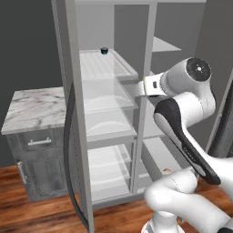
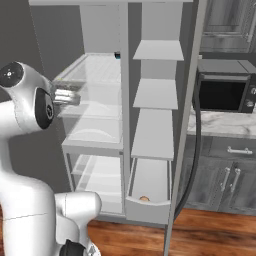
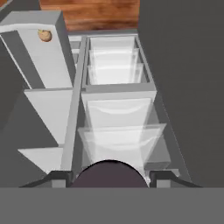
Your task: Take the eggplant and peach from the fridge shelf and place them in the freezer drawer to begin freezing them.
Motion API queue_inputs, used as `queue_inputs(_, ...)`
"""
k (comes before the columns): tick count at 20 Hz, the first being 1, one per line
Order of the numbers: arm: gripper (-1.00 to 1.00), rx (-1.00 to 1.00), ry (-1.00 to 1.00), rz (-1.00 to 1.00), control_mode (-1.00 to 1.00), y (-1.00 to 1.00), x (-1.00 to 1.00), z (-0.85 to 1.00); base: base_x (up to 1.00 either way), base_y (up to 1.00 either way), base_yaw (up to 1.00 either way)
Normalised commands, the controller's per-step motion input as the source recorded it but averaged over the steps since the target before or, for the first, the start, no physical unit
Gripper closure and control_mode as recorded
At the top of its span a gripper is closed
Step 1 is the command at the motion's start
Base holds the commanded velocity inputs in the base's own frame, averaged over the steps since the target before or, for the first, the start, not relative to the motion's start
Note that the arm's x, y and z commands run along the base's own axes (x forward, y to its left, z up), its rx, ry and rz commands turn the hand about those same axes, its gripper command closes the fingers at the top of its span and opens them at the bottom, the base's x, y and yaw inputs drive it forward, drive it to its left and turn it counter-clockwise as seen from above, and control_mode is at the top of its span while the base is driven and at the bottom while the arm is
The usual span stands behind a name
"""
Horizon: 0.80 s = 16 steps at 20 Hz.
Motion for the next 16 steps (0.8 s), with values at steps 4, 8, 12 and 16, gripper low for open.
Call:
queue_inputs(4, 1.0, -0.09, 0.51, 0.0, -1.0, -0.29, -0.49, -0.1, 0.0, 0.0, 0.0)
queue_inputs(8, 1.0, -0.04, 0.11, 0.0, -1.0, 0.0, 0.01, -0.05, 0.0, 0.0, 0.0)
queue_inputs(12, 1.0, 0.0, 0.18, 0.0, -1.0, -0.41, 0.0, -0.63, 0.0, 0.0, 0.0)
queue_inputs(16, 1.0, 0.0, 0.16, 0.0, -1.0, -0.89, 0.0, -0.79, 0.0, 0.0, 0.0)
